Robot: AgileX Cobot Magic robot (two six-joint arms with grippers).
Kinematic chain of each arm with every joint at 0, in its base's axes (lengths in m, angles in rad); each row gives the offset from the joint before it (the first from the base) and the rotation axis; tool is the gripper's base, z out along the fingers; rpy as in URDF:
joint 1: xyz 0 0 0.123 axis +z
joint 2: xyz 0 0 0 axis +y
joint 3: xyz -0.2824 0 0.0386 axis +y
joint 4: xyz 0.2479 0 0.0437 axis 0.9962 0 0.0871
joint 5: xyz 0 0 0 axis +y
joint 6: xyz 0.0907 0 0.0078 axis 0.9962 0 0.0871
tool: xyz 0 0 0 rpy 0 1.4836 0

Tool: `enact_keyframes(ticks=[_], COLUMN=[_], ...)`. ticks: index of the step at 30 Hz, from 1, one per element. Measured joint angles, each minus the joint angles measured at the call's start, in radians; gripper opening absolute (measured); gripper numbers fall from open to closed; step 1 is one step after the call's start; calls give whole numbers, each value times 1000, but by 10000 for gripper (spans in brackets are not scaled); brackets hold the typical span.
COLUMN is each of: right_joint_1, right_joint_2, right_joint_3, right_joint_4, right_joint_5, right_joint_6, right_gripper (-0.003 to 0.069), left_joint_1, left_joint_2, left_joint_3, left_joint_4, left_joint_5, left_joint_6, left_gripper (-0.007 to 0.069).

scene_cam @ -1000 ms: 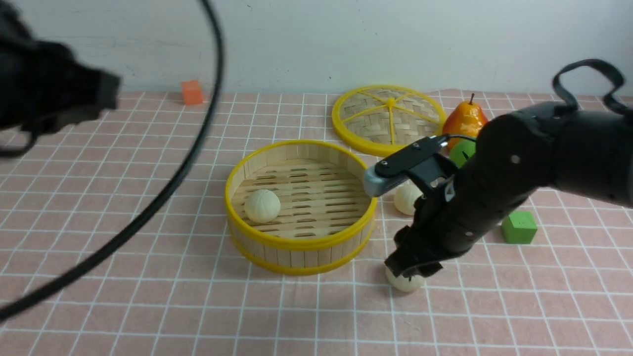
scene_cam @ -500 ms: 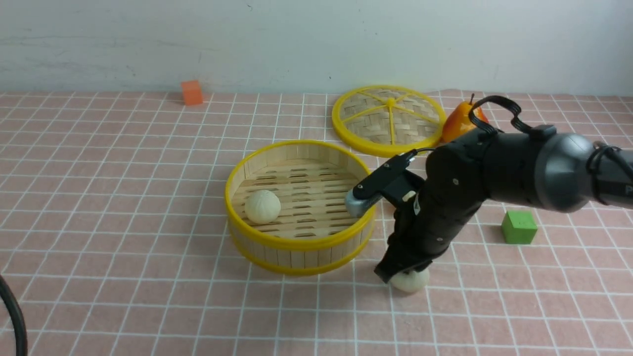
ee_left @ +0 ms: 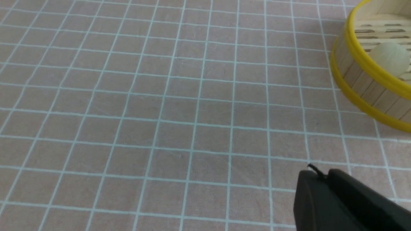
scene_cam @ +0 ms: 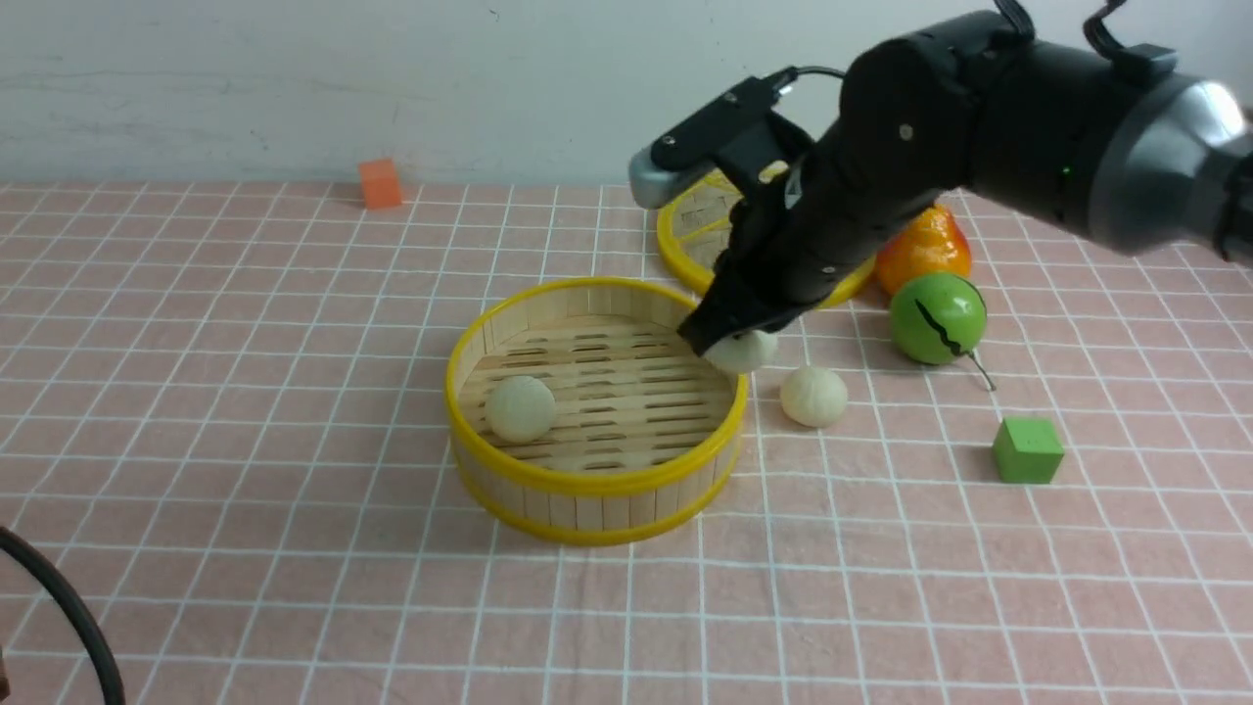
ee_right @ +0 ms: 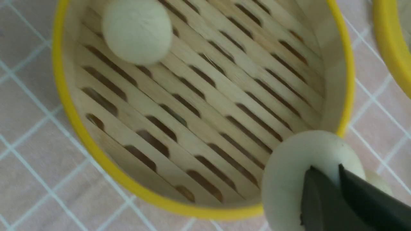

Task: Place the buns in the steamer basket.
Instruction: Use the right arm to put the steamed stuffed bun into the steamer

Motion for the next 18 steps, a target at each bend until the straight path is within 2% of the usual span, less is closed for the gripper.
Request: enact_keyframes(ticks=[6, 10, 12, 15, 18], right_joint_1=[50, 63, 66, 67, 66], right_joint_2=[137, 194, 191, 167, 113], right_joint_3=[-2, -2, -4, -5, -5], right_joint_4=[20, 11, 11, 10, 7], right_joint_5=[-84, -108, -107, -76, -64], right_joint_6=[-149, -187, -192, -190, -169], right_gripper=[20, 87, 160, 323, 430], left_joint_1=[0, 0, 0, 0, 0], left_joint_2=[0, 0, 0, 0, 0], left_joint_3=[1, 1, 1, 1, 1], left_joint_4=[0, -2, -5, -6, -7], left_joint_5=[-8, -9, -9, -9, -9], left_joint_6=[-7, -7, -7, -7, -7], left_gripper=[39, 39, 39, 42, 47])
